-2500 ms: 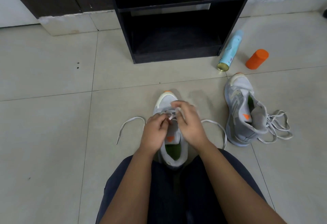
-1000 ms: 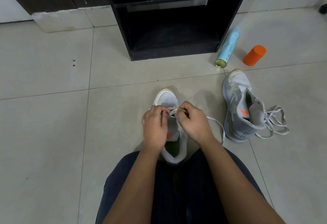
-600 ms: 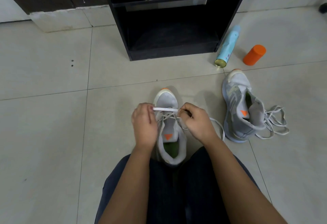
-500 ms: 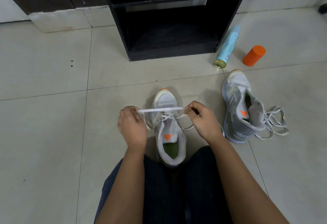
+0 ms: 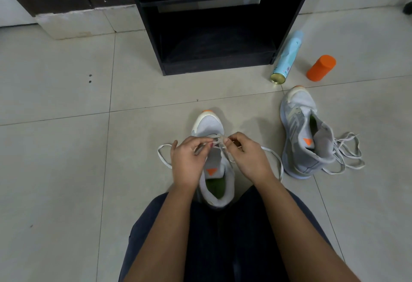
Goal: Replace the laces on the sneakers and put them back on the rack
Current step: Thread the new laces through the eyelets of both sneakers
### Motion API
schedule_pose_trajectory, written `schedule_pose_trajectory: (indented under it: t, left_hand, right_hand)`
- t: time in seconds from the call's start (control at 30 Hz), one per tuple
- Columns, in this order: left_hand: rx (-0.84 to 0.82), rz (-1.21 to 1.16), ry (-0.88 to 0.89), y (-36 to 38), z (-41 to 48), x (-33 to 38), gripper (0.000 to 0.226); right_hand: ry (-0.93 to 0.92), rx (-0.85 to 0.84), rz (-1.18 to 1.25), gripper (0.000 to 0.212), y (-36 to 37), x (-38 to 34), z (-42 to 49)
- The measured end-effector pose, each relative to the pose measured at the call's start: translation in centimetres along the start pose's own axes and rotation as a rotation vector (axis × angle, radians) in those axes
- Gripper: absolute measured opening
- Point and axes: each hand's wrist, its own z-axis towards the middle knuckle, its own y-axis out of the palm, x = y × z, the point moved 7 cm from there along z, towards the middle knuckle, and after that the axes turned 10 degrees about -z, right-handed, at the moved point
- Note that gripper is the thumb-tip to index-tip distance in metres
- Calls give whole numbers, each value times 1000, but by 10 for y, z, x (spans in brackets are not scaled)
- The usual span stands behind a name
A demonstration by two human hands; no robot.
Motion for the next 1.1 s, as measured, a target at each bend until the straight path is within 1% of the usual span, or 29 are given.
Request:
schedule_pose_trajectory:
  t: [0.07, 0.13, 0.2, 0.27, 0.3, 0.33, 0.4, 0.53, 0.67, 0.77, 0.97, 1.1]
  left_hand:
    - [48, 11, -8, -5, -1, -4, 8]
    - [56, -33, -43, -6, 0, -10, 10]
    - [33, -45, -60, -2, 0, -13, 13]
    - [22, 12, -41, 1, -1, -11, 11]
    - [21, 41, -37, 2, -2, -11, 8]
    - [22, 64, -36, 3, -3, -12, 7]
    - [13, 118, -47, 6, -4, -14, 7]
    - [-21, 288, -66, 15, -5, -10, 6]
    - [-28, 369, -46, 21, -6, -8, 3]
    - [-43, 409, -52, 22, -6, -10, 8]
    - [-20, 367, -28, 21, -7, -7, 11]
    - [-28, 387, -24, 22, -7, -5, 9]
  right_hand:
    - [77, 7, 59, 16, -3, 11, -8]
    - [143, 9, 115, 13, 0, 19, -21]
    - [133, 8, 40, 22, 8, 19, -30]
    - [98, -9, -99, 34, 18, 15, -29]
    - [99, -6, -131, 35, 21, 14, -26]
    - [107, 10, -129, 31, 22, 14, -22]
    - [129, 55, -105, 17, 22, 16, -15]
    - [151, 111, -8, 10, 21, 18, -11]
    - [158, 116, 55, 10, 24, 25, -8]
    - [141, 132, 69, 10, 25, 25, -6]
    - [164, 80, 153, 13, 29, 29, -4]
    - [143, 59, 152, 14, 29, 25, -5]
